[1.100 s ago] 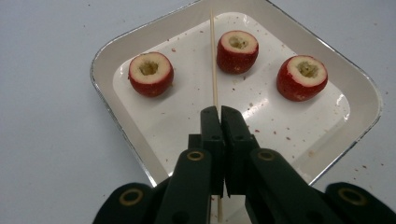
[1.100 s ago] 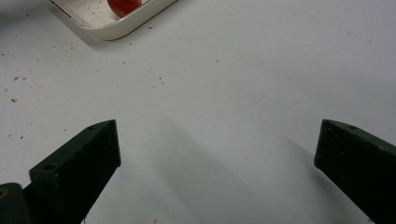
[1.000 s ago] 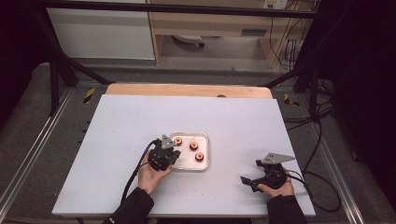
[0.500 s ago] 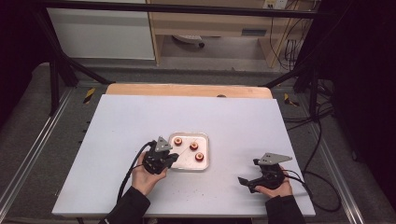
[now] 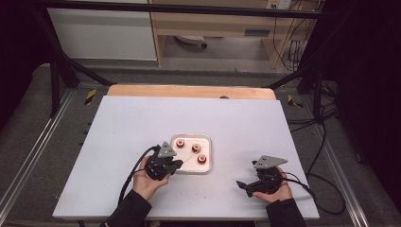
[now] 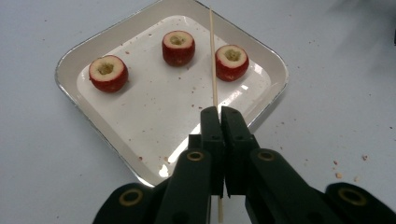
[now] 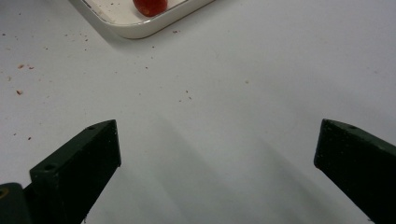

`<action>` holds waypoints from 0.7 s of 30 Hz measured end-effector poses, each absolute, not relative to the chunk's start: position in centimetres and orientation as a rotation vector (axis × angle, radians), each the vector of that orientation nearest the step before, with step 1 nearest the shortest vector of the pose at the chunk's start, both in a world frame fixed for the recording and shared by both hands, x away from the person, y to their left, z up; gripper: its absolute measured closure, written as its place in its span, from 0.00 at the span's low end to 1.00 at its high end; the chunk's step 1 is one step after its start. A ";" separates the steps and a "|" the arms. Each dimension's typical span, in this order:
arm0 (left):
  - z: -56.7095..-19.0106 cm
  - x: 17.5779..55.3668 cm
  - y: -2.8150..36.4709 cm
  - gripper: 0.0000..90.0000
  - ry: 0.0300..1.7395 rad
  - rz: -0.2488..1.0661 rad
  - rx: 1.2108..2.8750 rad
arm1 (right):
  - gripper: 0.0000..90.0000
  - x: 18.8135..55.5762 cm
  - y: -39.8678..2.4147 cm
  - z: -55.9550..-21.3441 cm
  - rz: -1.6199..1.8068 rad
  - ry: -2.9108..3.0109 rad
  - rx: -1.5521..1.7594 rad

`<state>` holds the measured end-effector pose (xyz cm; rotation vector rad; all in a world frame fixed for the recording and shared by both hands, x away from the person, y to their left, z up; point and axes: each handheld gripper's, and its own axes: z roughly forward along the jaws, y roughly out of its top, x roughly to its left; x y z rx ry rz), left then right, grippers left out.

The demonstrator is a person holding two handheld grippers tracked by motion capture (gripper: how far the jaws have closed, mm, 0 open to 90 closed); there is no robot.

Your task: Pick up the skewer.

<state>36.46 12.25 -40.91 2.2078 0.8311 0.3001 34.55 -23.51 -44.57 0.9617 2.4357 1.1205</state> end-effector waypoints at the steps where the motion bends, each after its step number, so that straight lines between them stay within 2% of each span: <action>1: -40.9 36.4 12.1 0.98 0.823 0.294 2.214 | 0.02 34.5 -23.1 -44.4 1.116 2.438 0.936; 21: -40.5 35.2 9.6 0.98 0.678 0.242 2.323 | 0.06 33.5 -19.0 -43.2 0.904 2.480 0.614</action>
